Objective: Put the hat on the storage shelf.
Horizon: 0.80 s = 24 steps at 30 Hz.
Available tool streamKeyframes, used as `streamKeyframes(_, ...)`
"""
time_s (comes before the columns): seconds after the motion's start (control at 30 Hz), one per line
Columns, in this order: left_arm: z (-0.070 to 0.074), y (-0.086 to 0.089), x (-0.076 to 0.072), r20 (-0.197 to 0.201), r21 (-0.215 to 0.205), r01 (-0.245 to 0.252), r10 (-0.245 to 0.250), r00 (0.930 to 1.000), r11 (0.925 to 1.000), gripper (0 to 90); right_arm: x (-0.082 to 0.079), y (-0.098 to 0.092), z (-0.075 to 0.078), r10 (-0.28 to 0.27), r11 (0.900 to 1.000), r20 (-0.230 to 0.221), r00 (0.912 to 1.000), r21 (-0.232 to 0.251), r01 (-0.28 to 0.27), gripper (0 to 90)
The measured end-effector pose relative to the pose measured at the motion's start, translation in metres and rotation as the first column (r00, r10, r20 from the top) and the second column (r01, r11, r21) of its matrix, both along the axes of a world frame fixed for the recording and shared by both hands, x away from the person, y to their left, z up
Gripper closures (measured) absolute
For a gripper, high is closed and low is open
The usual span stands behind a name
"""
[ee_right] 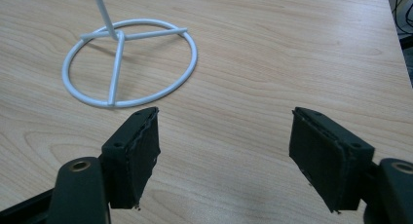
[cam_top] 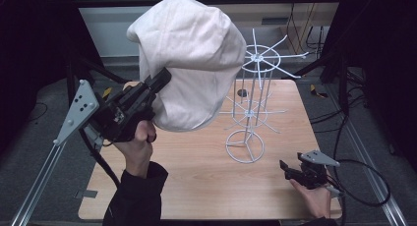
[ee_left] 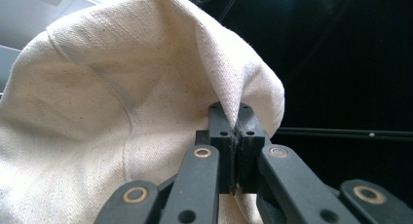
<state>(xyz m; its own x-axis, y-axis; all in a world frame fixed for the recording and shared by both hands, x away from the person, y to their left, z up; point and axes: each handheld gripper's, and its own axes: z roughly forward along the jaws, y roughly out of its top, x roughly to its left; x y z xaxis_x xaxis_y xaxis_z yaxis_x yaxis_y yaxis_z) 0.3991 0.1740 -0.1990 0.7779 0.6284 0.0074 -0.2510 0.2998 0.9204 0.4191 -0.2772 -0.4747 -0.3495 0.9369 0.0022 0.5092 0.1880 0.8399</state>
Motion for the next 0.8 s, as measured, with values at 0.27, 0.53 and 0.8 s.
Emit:
streamKeyframes(0.27,-0.006,-0.012,0.011,-0.033,0.015,0.042,-0.042,0.9986,0.9990,88.0,0.000,0.000,0.000,-0.002,1.000,0.000,1.0000,-0.002,0.002,26.8)
streamKeyframes(0.53,-0.018,-0.020,0.021,-0.079,0.043,0.062,-0.058,0.9952,0.9971,88.0,0.000,0.000,0.000,-0.001,1.000,-0.001,1.0000,-0.002,0.001,26.8)
streamKeyframes(0.8,-0.030,-0.017,0.036,-0.147,0.059,0.069,-0.059,0.9873,0.9959,87.9,0.000,0.000,0.000,-0.002,1.000,-0.006,1.0000,0.001,0.002,26.8)
